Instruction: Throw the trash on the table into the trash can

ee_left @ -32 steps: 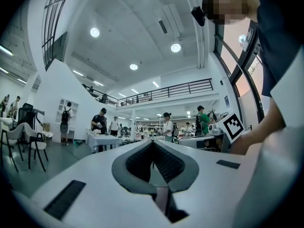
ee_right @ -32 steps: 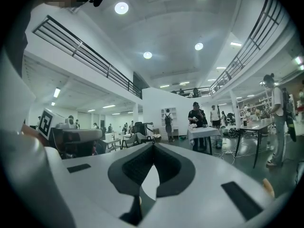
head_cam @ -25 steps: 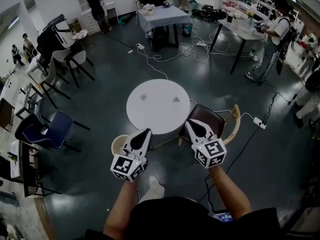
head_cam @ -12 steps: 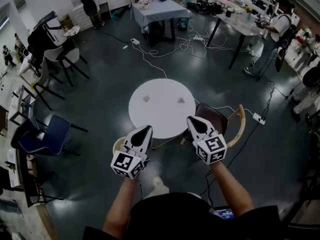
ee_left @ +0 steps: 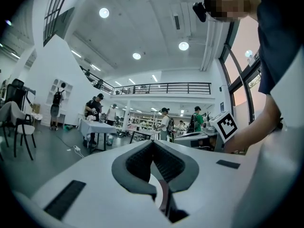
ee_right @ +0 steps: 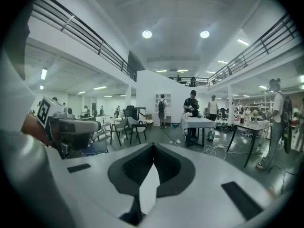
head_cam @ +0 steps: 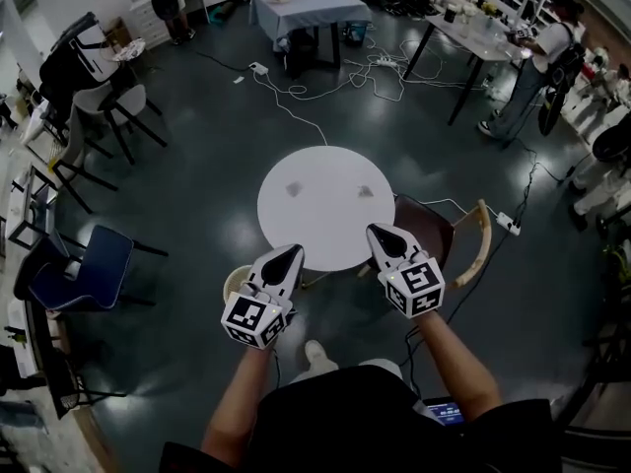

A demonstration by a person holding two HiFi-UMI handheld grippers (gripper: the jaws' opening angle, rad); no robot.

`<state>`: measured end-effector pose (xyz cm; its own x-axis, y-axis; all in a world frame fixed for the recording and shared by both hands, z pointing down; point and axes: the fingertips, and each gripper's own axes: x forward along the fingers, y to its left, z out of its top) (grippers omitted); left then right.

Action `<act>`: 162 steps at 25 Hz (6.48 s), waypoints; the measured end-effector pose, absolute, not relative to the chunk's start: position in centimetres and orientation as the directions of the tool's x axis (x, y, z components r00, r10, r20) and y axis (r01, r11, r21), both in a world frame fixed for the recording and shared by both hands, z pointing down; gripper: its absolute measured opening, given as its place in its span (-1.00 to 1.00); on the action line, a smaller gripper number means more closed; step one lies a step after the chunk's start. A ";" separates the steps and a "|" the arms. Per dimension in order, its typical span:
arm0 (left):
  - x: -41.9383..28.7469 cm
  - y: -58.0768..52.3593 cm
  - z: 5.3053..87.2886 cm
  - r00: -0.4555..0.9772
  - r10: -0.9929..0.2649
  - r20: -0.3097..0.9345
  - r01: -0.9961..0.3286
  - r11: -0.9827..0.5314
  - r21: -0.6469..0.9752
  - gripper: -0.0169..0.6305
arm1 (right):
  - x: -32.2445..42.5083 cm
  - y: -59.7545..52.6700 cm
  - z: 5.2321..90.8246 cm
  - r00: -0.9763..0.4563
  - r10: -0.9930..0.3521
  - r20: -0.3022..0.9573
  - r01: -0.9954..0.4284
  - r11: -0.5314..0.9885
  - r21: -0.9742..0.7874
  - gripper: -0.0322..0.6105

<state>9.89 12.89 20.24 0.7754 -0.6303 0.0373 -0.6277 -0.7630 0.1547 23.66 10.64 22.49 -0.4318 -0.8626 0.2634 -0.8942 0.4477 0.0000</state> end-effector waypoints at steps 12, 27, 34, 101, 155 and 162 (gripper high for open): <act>8.2 10.6 22.6 0.796 -0.601 0.068 -0.603 -0.778 0.177 -0.90 | 22.7 8.2 25.4 -0.403 -0.862 0.308 -0.908 0.418 -0.018 -0.85; 11.2 6.7 24.9 0.805 -0.582 0.111 -0.592 -0.776 0.220 -0.90 | 25.9 3.7 28.8 -0.369 -0.852 0.370 -0.924 0.380 -0.046 -0.85; 12.9 3.4 26.1 0.793 -0.592 0.144 -0.609 -0.760 0.225 -0.90 | 28.8 0.0 31.8 -0.345 -0.838 0.422 -0.930 0.366 -0.032 -0.85; 24.7 -11.3 44.4 0.726 -0.542 0.424 -0.685 -0.624 0.375 -0.90 | 39.0 -24.8 61.9 -0.247 -0.581 0.776 -0.948 0.309 -0.070 -0.72; 11.3 -11.3 39.4 0.587 -0.737 0.334 -0.808 -0.508 0.299 -0.90 | 20.0 -18.0 42.7 -0.568 -0.663 0.488 -0.781 0.621 -0.064 -0.80; 4.7 -9.9 38.7 0.601 -0.736 0.313 -0.798 -0.525 0.296 -0.90 | 13.1 -16.6 40.5 -0.560 -0.689 0.460 -0.788 0.615 -0.039 -0.80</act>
